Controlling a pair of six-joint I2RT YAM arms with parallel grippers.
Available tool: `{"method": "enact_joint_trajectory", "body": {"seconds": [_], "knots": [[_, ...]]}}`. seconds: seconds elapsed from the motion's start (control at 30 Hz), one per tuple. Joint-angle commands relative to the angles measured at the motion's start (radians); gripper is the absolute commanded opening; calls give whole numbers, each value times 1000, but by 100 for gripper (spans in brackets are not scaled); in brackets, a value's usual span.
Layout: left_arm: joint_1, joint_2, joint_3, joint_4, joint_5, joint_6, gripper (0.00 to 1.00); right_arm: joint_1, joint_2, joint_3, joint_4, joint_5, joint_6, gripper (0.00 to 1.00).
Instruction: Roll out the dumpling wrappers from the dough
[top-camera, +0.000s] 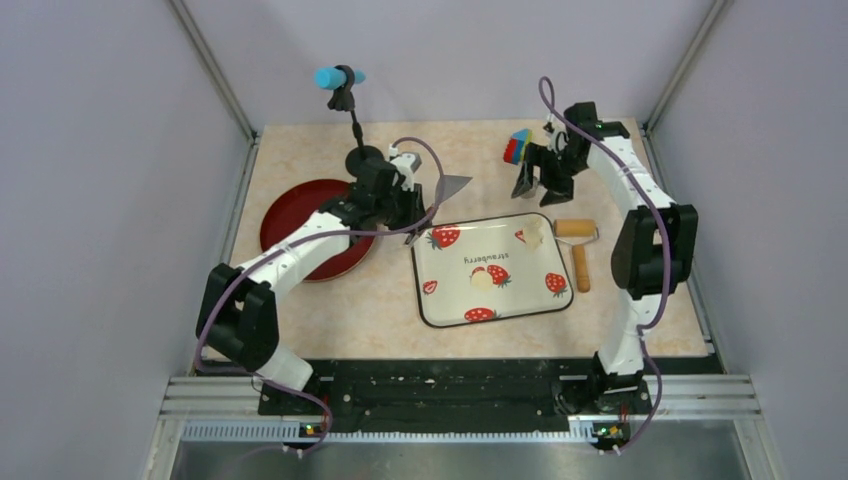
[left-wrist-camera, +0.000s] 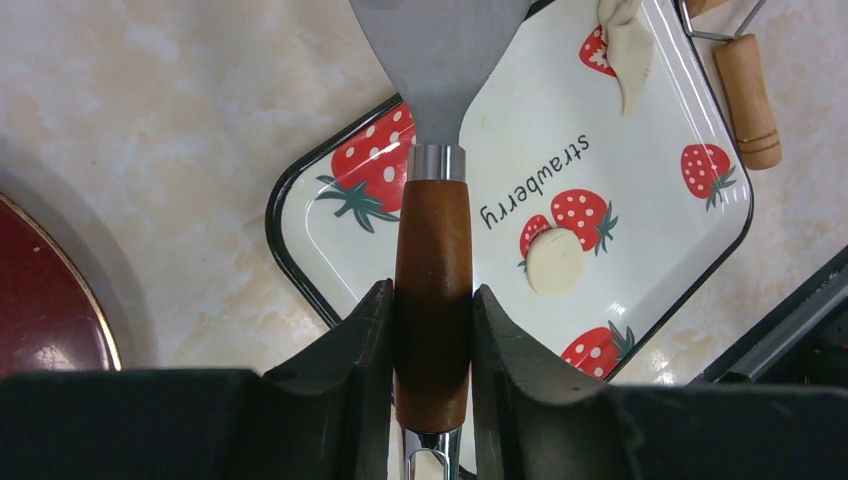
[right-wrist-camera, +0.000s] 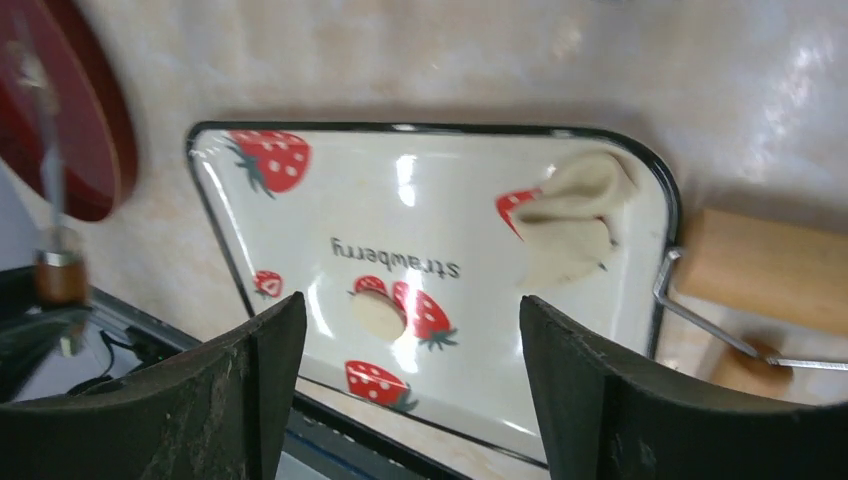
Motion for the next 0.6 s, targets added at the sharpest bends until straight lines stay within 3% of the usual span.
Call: {"method": "enact_joint_trajectory", "body": {"seconds": [0.0,0.23,0.57], "knots": [[69,-41,-7,111,194,112,0,-35,-98,-132,-27,127,-55,77],[74,-84,-29,12,162,447,0,-94,-155,-249,-11,247,-61,81],[55,-120,-150,-78,73,752,0,-94,-127,-323,-10,252,-71,84]]}}
